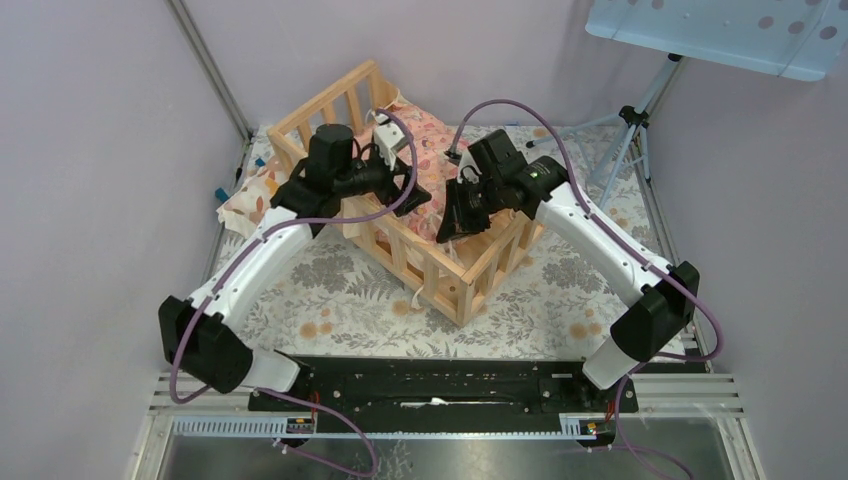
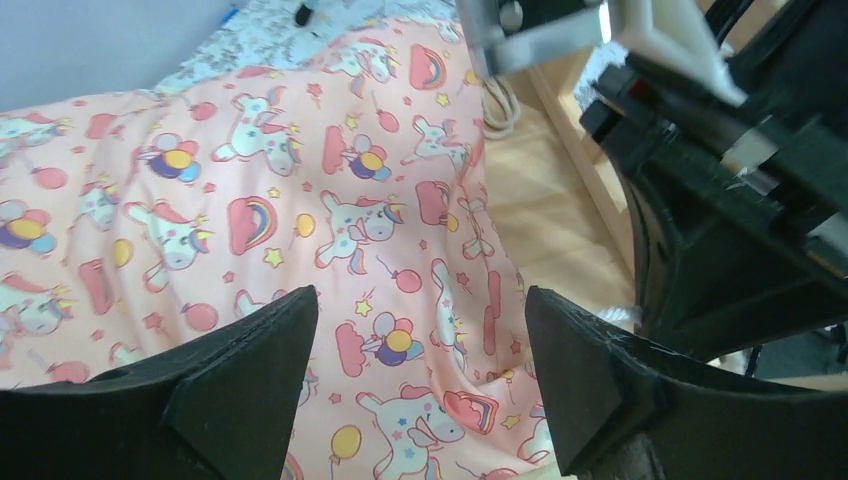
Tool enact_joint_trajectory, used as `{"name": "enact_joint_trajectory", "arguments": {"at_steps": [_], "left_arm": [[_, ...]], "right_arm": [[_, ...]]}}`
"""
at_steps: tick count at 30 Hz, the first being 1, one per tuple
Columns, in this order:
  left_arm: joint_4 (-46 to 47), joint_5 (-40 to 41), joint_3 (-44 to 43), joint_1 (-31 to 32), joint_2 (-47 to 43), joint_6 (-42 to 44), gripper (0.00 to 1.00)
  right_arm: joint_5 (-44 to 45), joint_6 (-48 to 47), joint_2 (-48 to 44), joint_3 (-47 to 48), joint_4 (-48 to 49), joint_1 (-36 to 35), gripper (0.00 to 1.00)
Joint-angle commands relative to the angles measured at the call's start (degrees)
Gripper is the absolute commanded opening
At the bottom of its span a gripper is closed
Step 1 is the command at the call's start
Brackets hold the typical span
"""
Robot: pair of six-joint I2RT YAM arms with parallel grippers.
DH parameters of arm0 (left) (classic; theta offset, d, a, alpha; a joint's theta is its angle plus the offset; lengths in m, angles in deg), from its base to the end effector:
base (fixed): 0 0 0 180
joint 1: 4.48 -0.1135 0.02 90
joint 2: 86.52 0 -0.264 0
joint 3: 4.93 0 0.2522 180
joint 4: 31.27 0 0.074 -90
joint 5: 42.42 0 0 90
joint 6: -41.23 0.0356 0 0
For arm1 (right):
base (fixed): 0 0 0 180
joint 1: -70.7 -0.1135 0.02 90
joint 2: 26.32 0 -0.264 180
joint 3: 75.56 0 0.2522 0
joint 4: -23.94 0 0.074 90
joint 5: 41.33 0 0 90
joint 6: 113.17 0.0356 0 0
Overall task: Set up the pet bed
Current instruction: Cross the ropes on the bed frame.
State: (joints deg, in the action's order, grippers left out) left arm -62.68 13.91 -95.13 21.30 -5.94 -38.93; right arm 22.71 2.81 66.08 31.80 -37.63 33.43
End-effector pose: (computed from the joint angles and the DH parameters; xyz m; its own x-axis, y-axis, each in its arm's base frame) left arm 0.2811 -0.1577 0.3776 -0.1883 0.2489 -0.9501 0.8705 0.4902 -0.0441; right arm 0.2671 0.2229 0.3653 -0.8632 -0.1619 -0.4782 -0.4512 0.6723 0.5869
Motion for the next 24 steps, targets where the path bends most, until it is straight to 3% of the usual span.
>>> {"name": "enact_joint_trajectory", "arguments": {"at_steps": [1, 11, 17, 24], "left_arm": [[5.02, 6.59, 0.62, 0.05, -6.32, -8.05, 0.83], [9.88, 17.71, 17.88, 2.11, -27.02, -22.68, 0.81], [8.53, 29.17, 25.98, 13.34, -37.17, -24.09, 0.77], [9.12, 41.98, 32.16, 25.89, -40.99, -27.03, 0.68]], "right_arm": [[1.87, 1.52, -3.23, -0.27, -2.08, -0.69, 0.00], [6.58, 5.55, -3.28, 0.71, -7.75, -0.74, 0.00], [11.53, 12.26, -4.14, -1.01, -7.71, -1.69, 0.00], [15.61, 20.99, -5.91, -2.68, -5.29, -3.60, 0.00]]}}
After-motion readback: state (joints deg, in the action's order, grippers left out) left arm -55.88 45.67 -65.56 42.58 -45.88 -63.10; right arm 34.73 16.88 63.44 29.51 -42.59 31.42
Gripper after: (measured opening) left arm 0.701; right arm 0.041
